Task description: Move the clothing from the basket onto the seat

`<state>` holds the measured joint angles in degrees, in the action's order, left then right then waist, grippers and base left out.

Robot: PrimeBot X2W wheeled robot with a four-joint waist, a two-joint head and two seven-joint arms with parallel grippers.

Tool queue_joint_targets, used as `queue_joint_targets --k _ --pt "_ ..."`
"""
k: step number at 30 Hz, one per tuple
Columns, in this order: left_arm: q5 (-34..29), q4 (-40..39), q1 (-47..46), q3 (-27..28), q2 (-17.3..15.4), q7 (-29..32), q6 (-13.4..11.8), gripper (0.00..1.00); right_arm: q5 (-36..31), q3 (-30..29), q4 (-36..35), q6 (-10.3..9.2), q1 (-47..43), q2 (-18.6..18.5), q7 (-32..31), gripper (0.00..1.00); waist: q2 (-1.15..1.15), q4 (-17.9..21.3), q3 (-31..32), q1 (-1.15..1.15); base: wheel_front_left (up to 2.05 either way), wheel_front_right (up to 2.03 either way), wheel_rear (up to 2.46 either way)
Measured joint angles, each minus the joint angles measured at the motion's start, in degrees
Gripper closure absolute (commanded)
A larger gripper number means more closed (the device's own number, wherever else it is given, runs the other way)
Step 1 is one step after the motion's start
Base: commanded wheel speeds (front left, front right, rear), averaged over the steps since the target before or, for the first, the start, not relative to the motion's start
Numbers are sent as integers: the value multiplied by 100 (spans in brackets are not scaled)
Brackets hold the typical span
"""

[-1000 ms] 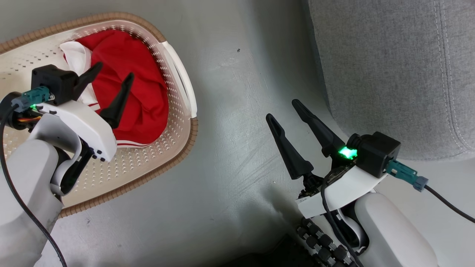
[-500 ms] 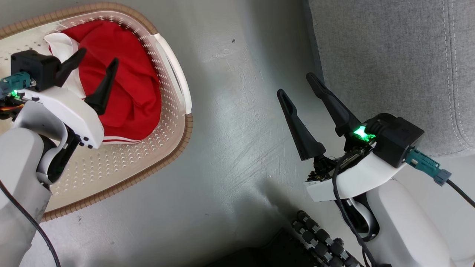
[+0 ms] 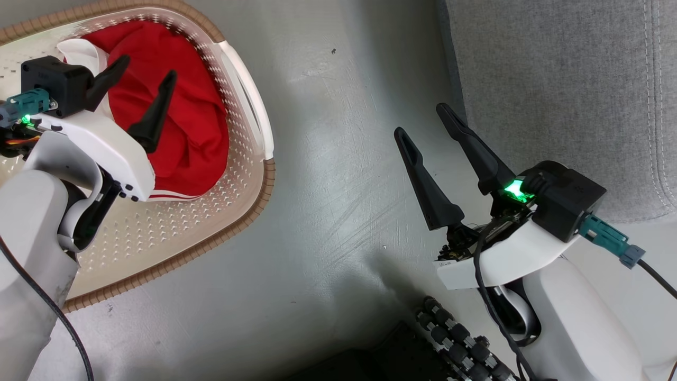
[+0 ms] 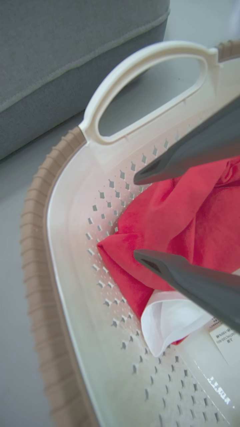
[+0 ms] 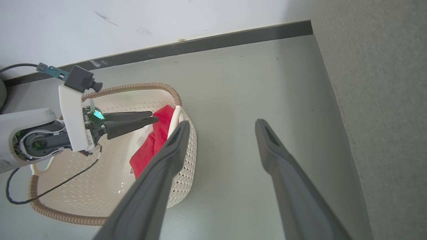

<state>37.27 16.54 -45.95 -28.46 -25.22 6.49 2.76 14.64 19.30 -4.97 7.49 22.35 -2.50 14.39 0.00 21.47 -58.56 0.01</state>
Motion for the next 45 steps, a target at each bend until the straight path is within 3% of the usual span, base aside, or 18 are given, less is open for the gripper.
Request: queue_joint_targets --k 45 --pt "24 1006 -324 -176 223 154 151 0 -62 -171 -58 0 -221 1 7 0 0 -134 -121 0 0 0 0"
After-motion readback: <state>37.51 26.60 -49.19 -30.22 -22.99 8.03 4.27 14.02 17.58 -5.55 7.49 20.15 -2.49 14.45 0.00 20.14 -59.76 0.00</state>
